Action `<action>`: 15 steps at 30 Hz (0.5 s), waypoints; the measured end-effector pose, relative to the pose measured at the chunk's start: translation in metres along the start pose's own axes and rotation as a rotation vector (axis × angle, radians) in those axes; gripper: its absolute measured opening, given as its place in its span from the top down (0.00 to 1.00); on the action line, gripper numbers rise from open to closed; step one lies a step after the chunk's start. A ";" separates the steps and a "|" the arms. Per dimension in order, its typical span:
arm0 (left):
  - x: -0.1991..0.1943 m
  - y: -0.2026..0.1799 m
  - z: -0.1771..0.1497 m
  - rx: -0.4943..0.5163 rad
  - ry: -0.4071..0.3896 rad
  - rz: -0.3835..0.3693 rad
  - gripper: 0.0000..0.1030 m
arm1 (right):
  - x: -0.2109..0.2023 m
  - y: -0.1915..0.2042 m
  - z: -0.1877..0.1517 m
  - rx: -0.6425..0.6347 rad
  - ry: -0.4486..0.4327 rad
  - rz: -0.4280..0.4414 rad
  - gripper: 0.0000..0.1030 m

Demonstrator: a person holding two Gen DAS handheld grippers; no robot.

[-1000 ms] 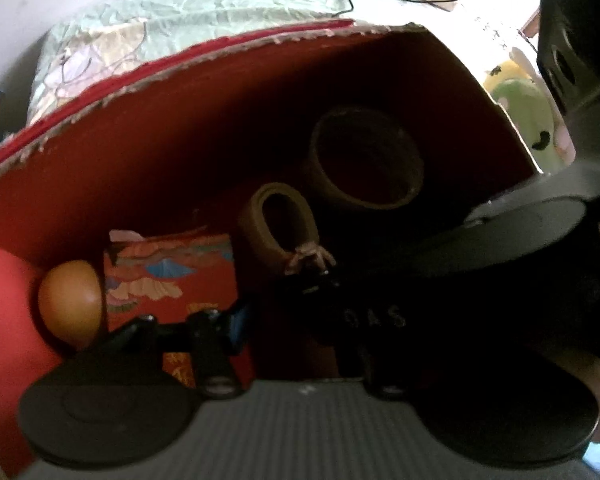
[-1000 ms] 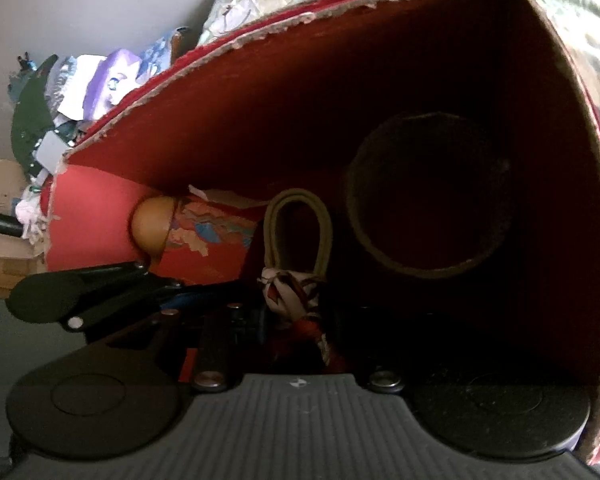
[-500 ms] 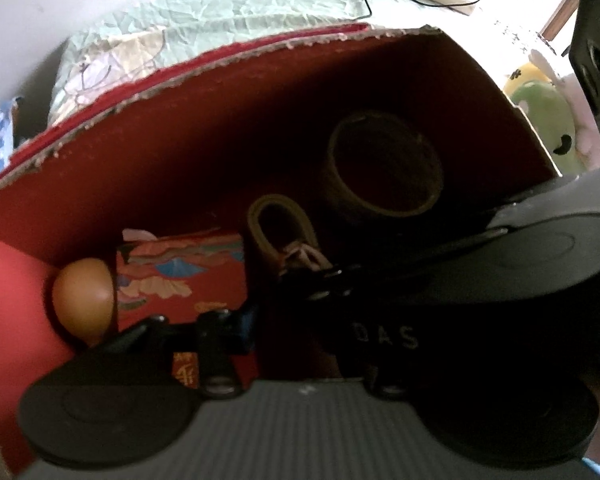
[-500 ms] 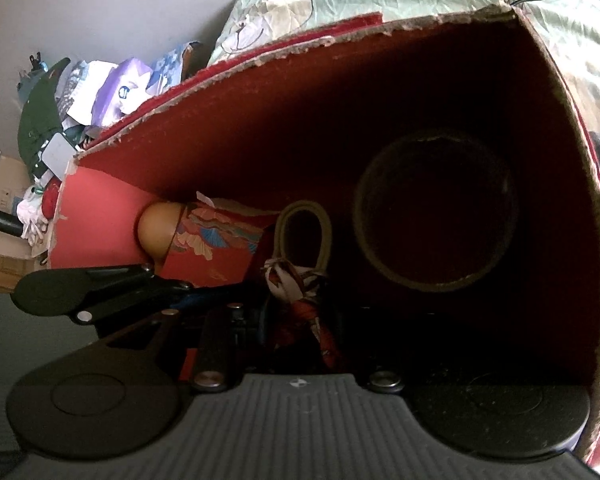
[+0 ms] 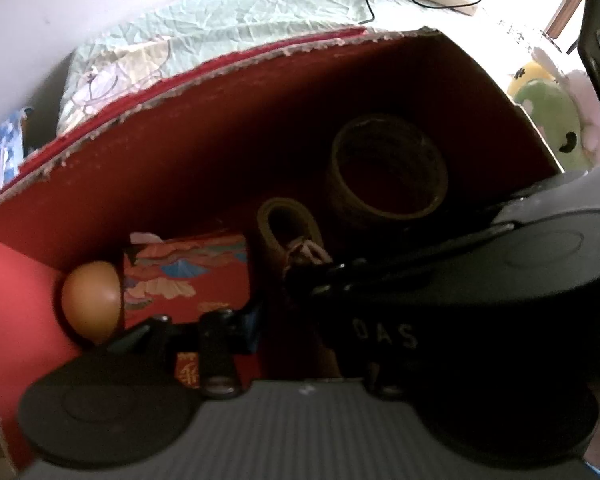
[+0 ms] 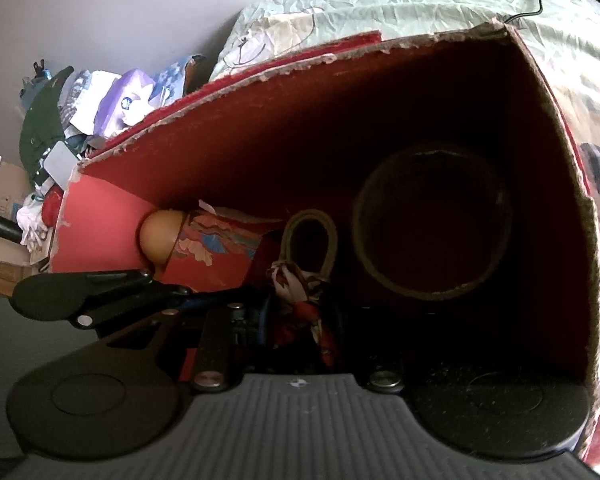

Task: Organize objects
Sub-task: 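Lower the shoe into the red box beside the gift box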

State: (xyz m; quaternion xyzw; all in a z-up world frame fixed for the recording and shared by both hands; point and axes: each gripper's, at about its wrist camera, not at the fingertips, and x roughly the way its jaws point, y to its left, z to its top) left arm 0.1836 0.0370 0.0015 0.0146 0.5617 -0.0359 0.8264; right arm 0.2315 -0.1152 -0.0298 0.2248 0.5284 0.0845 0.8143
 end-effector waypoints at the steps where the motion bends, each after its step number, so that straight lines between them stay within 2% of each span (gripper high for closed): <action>1: 0.000 0.000 0.000 0.001 -0.001 0.003 0.52 | 0.000 0.000 0.000 -0.002 -0.003 -0.002 0.68; 15: 0.003 -0.001 -0.002 -0.002 0.005 0.004 0.53 | -0.003 0.002 -0.003 -0.002 -0.037 -0.013 0.68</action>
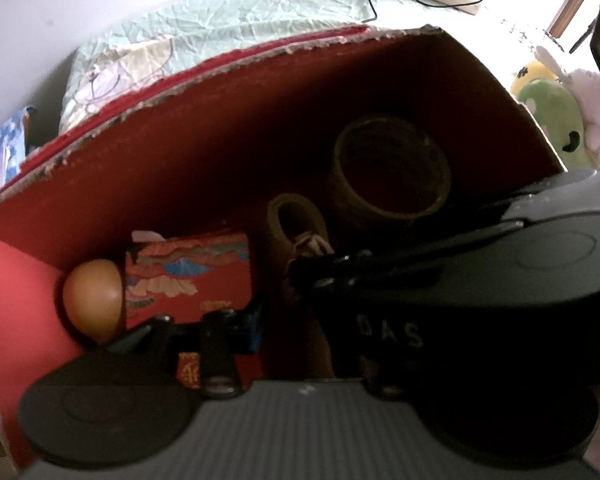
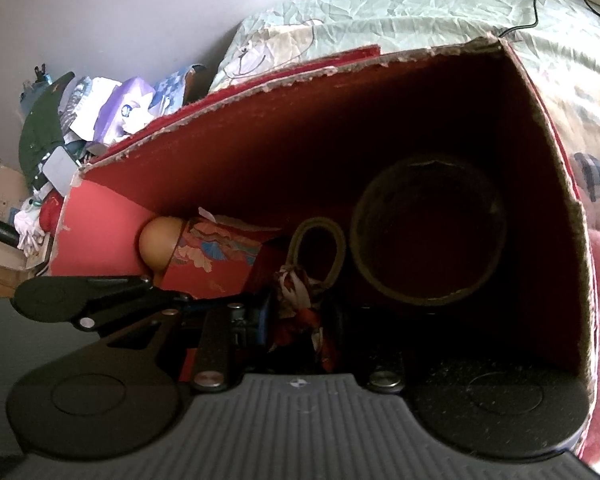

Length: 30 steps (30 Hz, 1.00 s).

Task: Organize objects
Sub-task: 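Lower the shoe into the red box beside the gift box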

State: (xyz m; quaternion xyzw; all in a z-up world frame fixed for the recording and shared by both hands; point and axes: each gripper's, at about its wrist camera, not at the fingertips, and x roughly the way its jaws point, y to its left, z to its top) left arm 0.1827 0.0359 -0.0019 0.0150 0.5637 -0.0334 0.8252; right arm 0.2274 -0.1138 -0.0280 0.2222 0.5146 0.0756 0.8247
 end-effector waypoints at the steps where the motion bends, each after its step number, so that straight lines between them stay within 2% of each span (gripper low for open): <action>1: 0.000 0.000 0.000 -0.001 0.000 -0.001 0.53 | 0.000 0.000 0.000 -0.002 -0.002 0.003 0.68; 17: 0.000 0.000 -0.001 0.016 -0.005 0.008 0.54 | -0.005 0.000 -0.004 0.004 -0.027 -0.001 0.68; 25: -0.004 -0.002 -0.003 0.040 -0.038 0.020 0.54 | -0.011 -0.002 -0.006 0.026 -0.054 -0.007 0.68; 30: -0.008 -0.005 -0.004 0.055 -0.062 0.029 0.54 | -0.027 -0.005 -0.012 0.067 -0.101 -0.017 0.68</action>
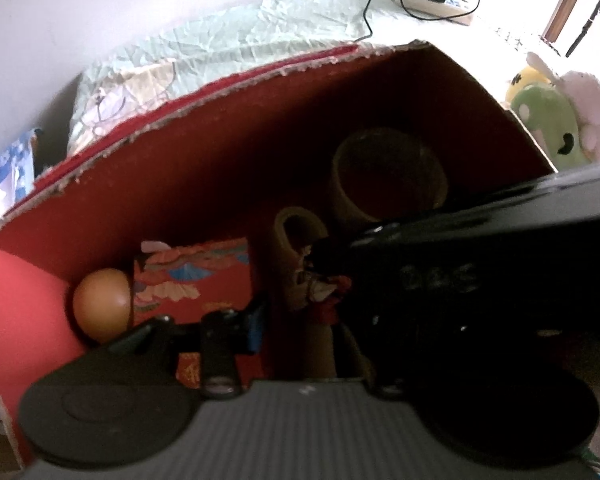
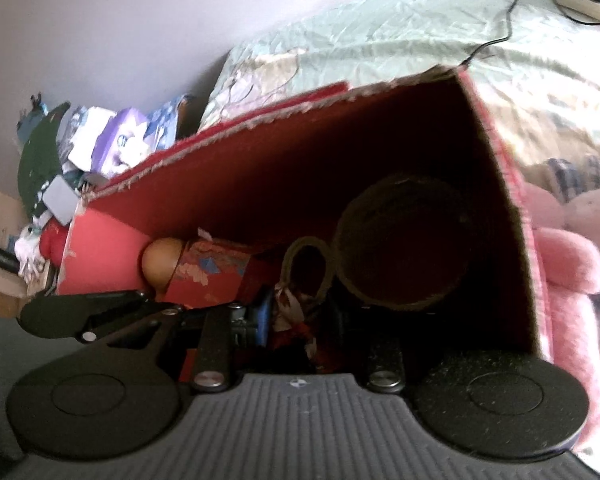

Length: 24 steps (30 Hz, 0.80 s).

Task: Organize objects
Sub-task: 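Lower the shoe into the red box beside the gift box, then open the right gripper and withdraw it from the shoe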

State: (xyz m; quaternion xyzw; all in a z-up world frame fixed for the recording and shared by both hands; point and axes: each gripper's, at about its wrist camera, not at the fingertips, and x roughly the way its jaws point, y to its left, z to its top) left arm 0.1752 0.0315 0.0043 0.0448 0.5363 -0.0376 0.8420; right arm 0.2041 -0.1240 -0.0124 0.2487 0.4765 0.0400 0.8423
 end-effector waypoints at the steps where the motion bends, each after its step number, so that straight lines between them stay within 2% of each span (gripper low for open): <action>1: -0.001 0.000 0.000 0.000 -0.004 0.001 0.54 | -0.005 0.000 -0.001 0.003 -0.013 0.003 0.68; 4: -0.004 0.000 -0.001 0.007 -0.030 0.005 0.53 | -0.021 -0.002 -0.003 0.007 -0.055 -0.013 0.69; 8: -0.011 -0.001 -0.004 0.022 -0.078 0.026 0.42 | -0.035 0.001 -0.009 -0.008 -0.092 -0.035 0.69; 11: -0.017 -0.001 -0.006 0.005 -0.099 0.049 0.42 | -0.044 0.002 -0.013 -0.012 -0.116 -0.037 0.69; 15: -0.029 0.000 -0.011 -0.033 -0.103 0.064 0.42 | -0.053 0.003 -0.018 -0.037 -0.147 -0.046 0.68; 19: -0.043 -0.001 -0.015 -0.085 -0.102 0.111 0.41 | -0.059 0.007 -0.024 -0.078 -0.175 -0.072 0.61; 24: -0.058 -0.008 -0.024 -0.142 -0.096 0.179 0.34 | -0.070 0.002 -0.032 -0.074 -0.199 -0.077 0.61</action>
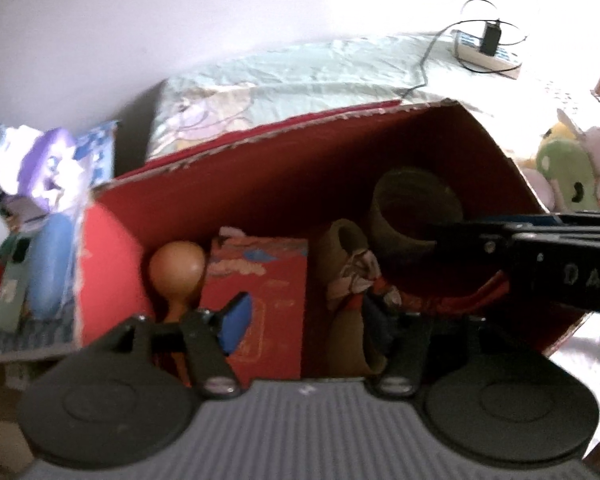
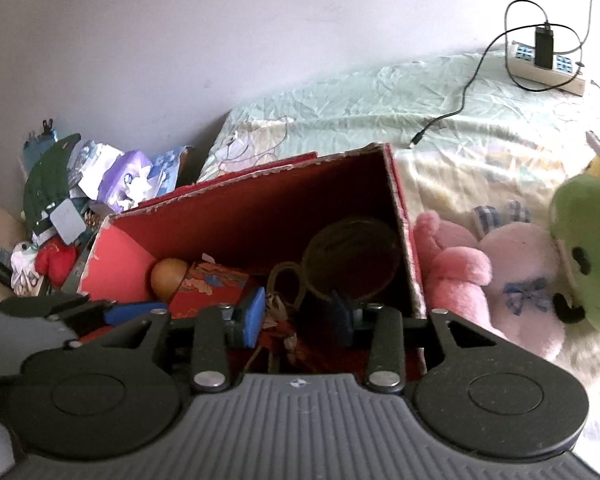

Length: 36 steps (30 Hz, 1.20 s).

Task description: Organize objects

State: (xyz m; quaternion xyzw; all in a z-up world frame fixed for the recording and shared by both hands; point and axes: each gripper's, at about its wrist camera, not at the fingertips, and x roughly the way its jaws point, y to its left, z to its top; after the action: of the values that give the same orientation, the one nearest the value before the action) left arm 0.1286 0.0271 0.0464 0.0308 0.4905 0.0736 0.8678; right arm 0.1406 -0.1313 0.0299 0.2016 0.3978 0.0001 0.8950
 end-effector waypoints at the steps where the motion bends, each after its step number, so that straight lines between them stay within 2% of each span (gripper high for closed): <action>1: -0.002 -0.001 -0.001 -0.006 0.001 0.016 0.32 | -0.003 -0.001 -0.001 -0.006 -0.002 -0.005 0.61; 11: -0.029 -0.017 -0.012 -0.088 0.016 0.132 0.29 | -0.036 -0.010 -0.023 0.017 -0.044 -0.063 0.61; 14: -0.035 -0.023 -0.015 -0.093 0.020 0.176 0.29 | -0.037 -0.013 -0.031 0.033 -0.034 -0.043 0.61; 19: -0.052 -0.024 -0.026 -0.109 0.018 0.220 0.29 | -0.041 -0.005 -0.038 -0.027 -0.035 -0.031 0.61; 21: -0.063 -0.020 -0.032 -0.133 0.008 0.244 0.25 | -0.044 0.000 -0.038 -0.050 -0.026 -0.028 0.61; 23: -0.073 -0.016 -0.036 -0.159 -0.008 0.261 0.15 | -0.050 0.005 -0.038 -0.078 -0.030 -0.019 0.61; 25: -0.083 -0.014 -0.042 -0.189 -0.022 0.276 0.11 | -0.055 0.012 -0.038 -0.107 -0.025 -0.020 0.60; 28: -0.094 -0.016 -0.051 -0.215 -0.036 0.281 0.11 | -0.063 0.017 -0.042 -0.140 -0.017 -0.013 0.57; 36: -0.098 -0.032 -0.075 -0.240 -0.014 0.324 0.13 | -0.071 0.017 -0.058 -0.174 0.033 -0.016 0.57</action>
State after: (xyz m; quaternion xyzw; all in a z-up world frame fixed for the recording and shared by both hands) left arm 0.0180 -0.0215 0.0872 0.0063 0.4610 0.2699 0.8453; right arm 0.0534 -0.1063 0.0512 0.1196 0.4124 0.0306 0.9026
